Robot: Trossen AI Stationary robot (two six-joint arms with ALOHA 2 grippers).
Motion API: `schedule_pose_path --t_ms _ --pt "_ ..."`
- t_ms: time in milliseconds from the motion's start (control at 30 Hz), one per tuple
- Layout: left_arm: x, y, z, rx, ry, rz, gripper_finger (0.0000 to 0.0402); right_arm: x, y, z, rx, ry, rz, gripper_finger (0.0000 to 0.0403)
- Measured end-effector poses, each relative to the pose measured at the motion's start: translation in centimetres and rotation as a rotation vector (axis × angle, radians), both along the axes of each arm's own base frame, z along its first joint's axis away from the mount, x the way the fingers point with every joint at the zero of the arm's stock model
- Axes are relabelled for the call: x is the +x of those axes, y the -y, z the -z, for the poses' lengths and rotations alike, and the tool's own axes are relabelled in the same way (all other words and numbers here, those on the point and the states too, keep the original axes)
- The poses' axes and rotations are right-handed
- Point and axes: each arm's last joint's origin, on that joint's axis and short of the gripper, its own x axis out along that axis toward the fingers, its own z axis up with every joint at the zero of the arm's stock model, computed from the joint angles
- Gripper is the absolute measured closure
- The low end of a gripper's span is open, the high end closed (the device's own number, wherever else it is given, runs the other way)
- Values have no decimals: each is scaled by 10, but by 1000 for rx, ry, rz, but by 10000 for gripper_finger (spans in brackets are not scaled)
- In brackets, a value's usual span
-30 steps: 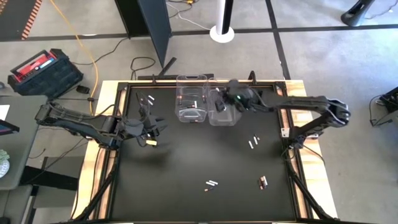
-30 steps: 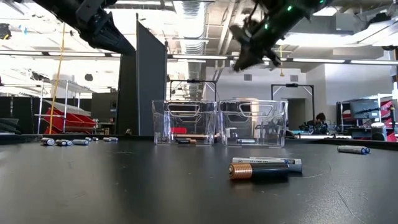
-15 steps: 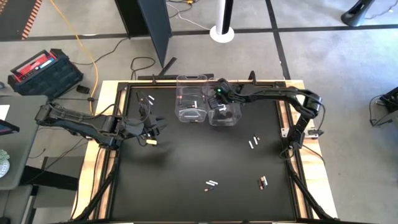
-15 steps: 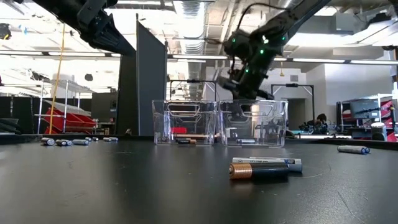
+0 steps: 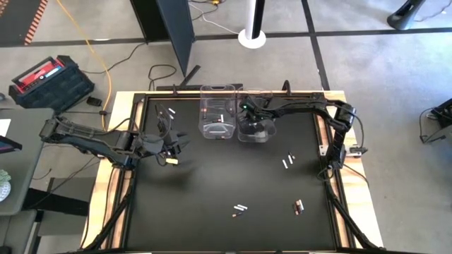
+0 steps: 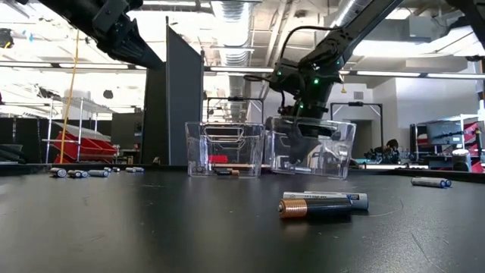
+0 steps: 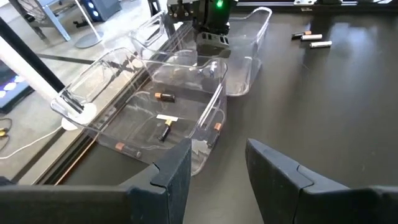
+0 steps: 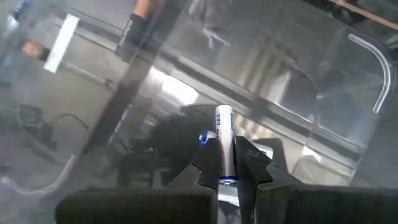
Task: Sort batteries
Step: Put the white battery into the right transparent bin
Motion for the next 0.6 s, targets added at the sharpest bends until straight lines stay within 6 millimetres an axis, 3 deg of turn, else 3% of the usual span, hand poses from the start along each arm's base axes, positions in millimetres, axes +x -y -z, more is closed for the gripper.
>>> schedule_pose_path --t_ms 600 --pt "0 0 0 0 -1 0 256 -1 1 -3 1 16 -10 302"
